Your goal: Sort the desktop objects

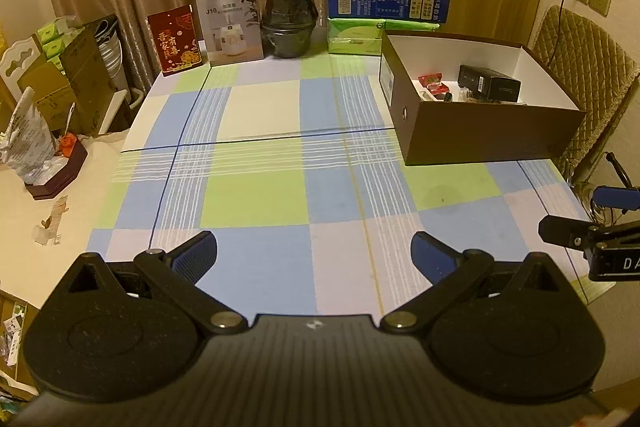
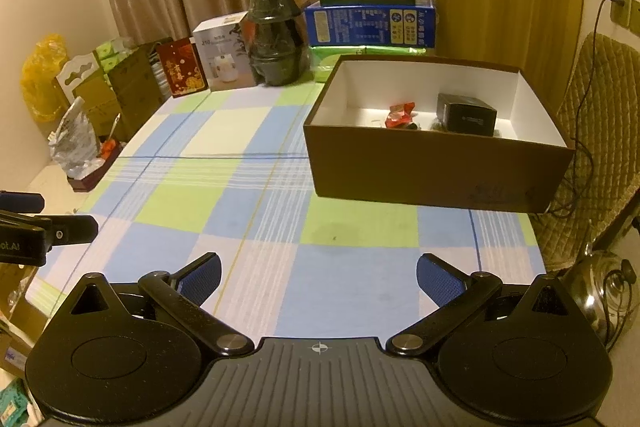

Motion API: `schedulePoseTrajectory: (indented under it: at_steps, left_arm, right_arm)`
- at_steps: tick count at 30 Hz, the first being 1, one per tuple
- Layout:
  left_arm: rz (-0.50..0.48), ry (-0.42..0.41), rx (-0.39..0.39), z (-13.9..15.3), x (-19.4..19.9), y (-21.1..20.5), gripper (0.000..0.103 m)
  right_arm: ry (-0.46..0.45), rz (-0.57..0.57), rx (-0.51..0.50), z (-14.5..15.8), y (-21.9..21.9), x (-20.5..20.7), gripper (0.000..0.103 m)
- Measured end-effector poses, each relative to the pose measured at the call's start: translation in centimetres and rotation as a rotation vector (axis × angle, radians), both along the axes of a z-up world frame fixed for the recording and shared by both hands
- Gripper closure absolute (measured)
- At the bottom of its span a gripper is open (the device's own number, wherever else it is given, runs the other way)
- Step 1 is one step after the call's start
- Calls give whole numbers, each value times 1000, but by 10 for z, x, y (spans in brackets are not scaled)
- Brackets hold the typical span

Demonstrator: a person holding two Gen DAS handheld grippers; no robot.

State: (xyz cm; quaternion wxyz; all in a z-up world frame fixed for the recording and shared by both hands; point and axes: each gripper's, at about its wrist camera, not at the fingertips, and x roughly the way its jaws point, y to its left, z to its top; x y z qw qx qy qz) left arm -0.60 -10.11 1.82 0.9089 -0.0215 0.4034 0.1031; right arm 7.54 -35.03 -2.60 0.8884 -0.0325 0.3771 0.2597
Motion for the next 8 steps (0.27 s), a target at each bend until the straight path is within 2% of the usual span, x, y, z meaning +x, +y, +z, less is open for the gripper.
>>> schedulePoseTrajectory:
  at_steps: [8]
  left_arm:
    - [-13, -7, 8, -1, 8, -5, 1]
  right_arm:
    - [9, 1, -9, -3, -4, 7, 2]
